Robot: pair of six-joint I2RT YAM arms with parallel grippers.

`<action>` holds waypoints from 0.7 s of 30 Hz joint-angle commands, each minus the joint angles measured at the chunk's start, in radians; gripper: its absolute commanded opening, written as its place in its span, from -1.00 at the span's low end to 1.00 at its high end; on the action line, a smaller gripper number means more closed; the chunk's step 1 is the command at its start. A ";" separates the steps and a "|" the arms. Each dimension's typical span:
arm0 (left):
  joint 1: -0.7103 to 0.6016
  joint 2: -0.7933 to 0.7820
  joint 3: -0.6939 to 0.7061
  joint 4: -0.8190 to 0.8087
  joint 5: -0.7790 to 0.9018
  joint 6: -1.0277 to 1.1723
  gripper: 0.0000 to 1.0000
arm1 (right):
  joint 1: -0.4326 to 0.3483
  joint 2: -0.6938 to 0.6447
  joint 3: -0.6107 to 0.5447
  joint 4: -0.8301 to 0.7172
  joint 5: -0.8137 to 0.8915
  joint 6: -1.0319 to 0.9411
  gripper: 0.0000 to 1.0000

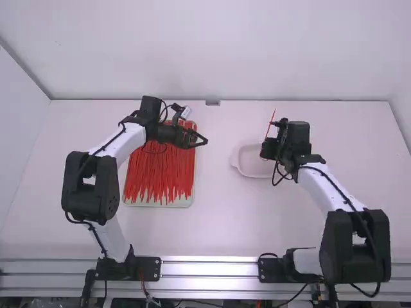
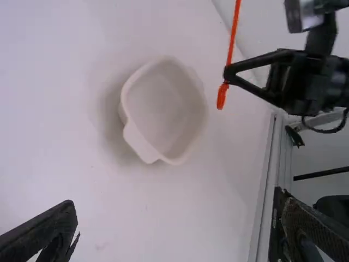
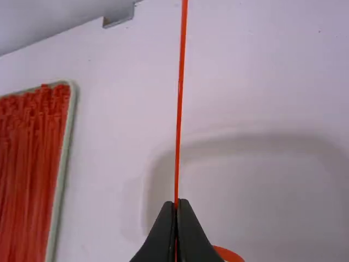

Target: Fasten the cable tie

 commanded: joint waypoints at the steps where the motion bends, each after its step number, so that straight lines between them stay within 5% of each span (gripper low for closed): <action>1: -0.005 -0.001 -0.006 -0.002 0.030 0.014 0.98 | 0.000 0.066 -0.006 0.019 0.011 0.007 -1.00; 17: -0.003 -0.001 -0.006 0.000 0.055 0.010 0.98 | 0.014 0.232 -0.006 0.082 0.039 0.033 -0.98; 19: -0.003 -0.001 -0.006 -0.001 0.053 0.012 0.98 | 0.015 0.231 -0.005 0.084 0.041 0.034 -0.29; 20: -0.003 -0.001 -0.006 -0.001 0.052 0.011 0.98 | 0.015 0.231 -0.004 0.084 0.040 0.033 0.97; 21: -0.002 -0.001 -0.006 -0.001 0.053 0.011 0.98 | 0.015 0.231 -0.002 0.080 0.037 0.034 0.97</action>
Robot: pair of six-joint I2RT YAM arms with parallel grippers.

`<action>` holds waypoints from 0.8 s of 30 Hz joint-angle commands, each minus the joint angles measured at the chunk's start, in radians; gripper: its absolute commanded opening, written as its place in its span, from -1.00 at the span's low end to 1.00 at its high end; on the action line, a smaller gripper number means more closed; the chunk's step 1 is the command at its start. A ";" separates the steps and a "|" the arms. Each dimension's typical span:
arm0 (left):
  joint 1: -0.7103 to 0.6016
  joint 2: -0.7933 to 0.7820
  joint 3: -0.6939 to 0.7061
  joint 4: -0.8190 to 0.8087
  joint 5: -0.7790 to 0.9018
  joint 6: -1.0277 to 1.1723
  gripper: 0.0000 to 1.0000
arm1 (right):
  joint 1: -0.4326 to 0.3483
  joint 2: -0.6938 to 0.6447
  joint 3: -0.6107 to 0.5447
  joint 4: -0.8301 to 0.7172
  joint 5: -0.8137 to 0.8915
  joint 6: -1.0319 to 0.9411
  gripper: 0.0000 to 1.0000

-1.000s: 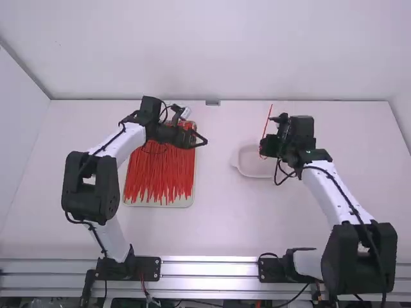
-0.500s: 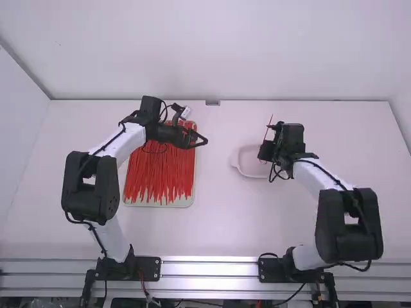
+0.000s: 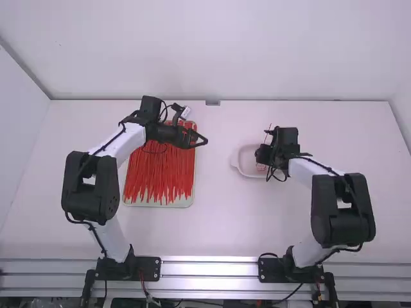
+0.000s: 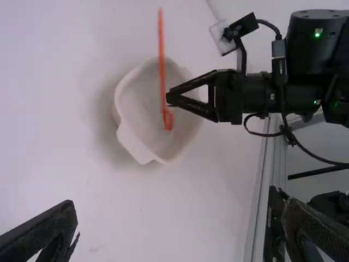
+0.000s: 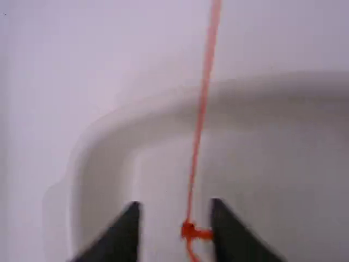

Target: Fasten the cable tie

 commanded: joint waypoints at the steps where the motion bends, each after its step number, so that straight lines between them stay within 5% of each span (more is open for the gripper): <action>1: -0.003 -0.001 -0.006 0.000 0.030 0.011 0.98 | 0.006 0.008 0.003 -0.010 -0.003 0.013 0.98; 11: -0.001 -0.041 -0.006 -0.014 0.016 0.015 0.98 | 0.001 -0.027 0.087 -0.242 -0.036 -0.005 0.97; 24: 0.024 -0.216 -0.006 -0.174 -0.241 0.011 0.98 | 0.089 -0.320 0.100 -0.439 -0.020 -0.006 0.97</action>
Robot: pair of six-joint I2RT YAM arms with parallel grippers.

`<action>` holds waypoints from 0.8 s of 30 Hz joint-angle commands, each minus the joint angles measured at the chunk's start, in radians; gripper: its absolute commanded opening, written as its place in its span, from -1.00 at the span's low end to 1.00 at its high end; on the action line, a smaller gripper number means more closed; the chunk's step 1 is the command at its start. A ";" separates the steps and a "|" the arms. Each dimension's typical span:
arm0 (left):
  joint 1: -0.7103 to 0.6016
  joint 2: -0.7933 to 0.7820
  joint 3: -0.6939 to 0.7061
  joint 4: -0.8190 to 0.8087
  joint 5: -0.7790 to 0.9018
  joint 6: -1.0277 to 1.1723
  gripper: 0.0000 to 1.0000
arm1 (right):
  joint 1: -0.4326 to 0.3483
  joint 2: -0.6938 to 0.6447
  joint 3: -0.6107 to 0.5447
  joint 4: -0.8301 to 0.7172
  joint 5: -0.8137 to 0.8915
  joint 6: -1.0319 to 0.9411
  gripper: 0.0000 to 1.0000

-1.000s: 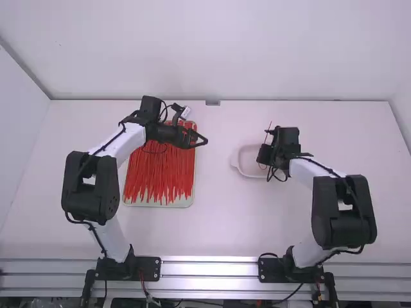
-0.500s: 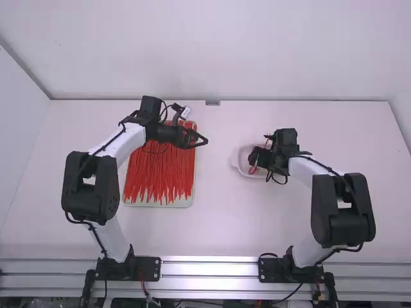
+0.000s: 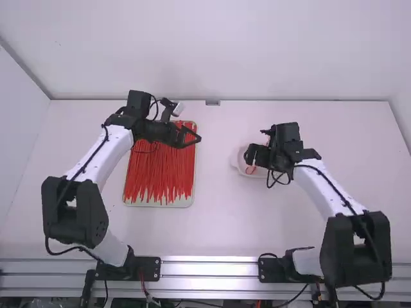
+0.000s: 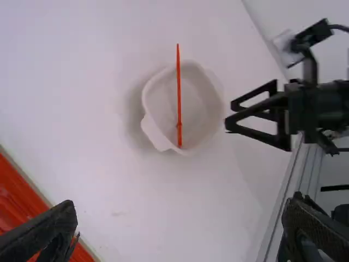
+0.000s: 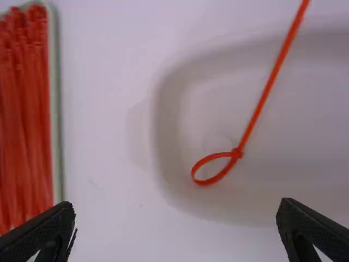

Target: Fasten the cable tie

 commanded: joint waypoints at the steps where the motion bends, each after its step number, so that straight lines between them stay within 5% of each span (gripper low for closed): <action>1: 0.004 -0.010 -0.003 -0.011 -0.034 0.010 0.98 | 0.013 -0.053 0.023 -0.024 0.006 -0.006 0.97; 12: 0.072 -0.078 -0.072 0.047 -0.123 -0.110 0.84 | -0.057 -0.174 -0.047 -0.004 0.106 -0.067 0.83; 19: 0.095 -0.180 -0.174 0.149 -0.225 -0.110 0.64 | -0.163 -0.287 -0.160 0.109 0.219 -0.180 0.60; 24: 0.095 -0.261 -0.255 0.230 -0.306 -0.110 0.48 | -0.163 -0.379 -0.252 0.201 0.266 -0.272 0.42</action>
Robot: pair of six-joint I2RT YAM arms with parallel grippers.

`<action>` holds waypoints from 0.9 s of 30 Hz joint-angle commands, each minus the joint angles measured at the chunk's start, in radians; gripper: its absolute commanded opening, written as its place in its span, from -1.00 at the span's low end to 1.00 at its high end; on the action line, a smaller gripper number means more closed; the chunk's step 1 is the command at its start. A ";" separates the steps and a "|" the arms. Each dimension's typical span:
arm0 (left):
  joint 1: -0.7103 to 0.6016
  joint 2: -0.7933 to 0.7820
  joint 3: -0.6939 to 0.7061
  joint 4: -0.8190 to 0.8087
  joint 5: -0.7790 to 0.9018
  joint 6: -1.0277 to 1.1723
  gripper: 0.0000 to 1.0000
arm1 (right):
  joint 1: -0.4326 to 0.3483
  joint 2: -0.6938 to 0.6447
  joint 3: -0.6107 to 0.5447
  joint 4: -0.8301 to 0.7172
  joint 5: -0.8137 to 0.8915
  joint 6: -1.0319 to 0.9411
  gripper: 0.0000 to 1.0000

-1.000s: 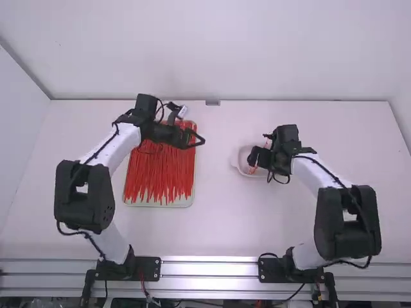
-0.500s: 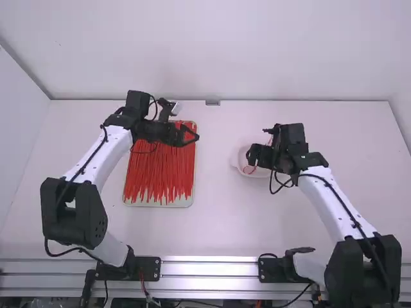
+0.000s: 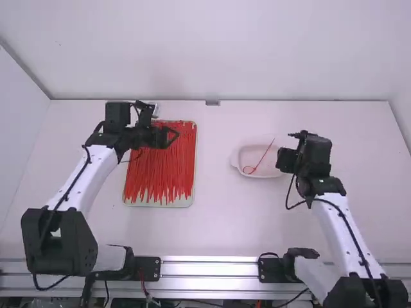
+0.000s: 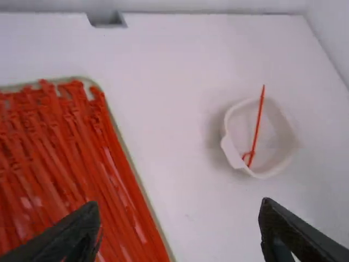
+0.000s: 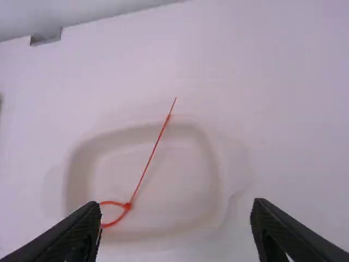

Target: Fasten the cable tie

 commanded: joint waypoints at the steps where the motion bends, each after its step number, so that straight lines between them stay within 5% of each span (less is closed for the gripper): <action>1: -0.002 -0.066 -0.049 0.028 -0.076 0.001 0.43 | 0.004 -0.066 -0.057 0.038 0.039 -0.097 0.36; 15: -0.002 -0.356 -0.340 0.319 -0.366 0.001 -0.15 | 0.004 -0.377 -0.369 0.209 0.039 -0.112 -0.26; 27: -0.002 -0.642 -0.625 0.320 -0.642 0.001 -0.72 | 0.004 -0.640 -0.632 0.209 0.039 -0.112 -0.78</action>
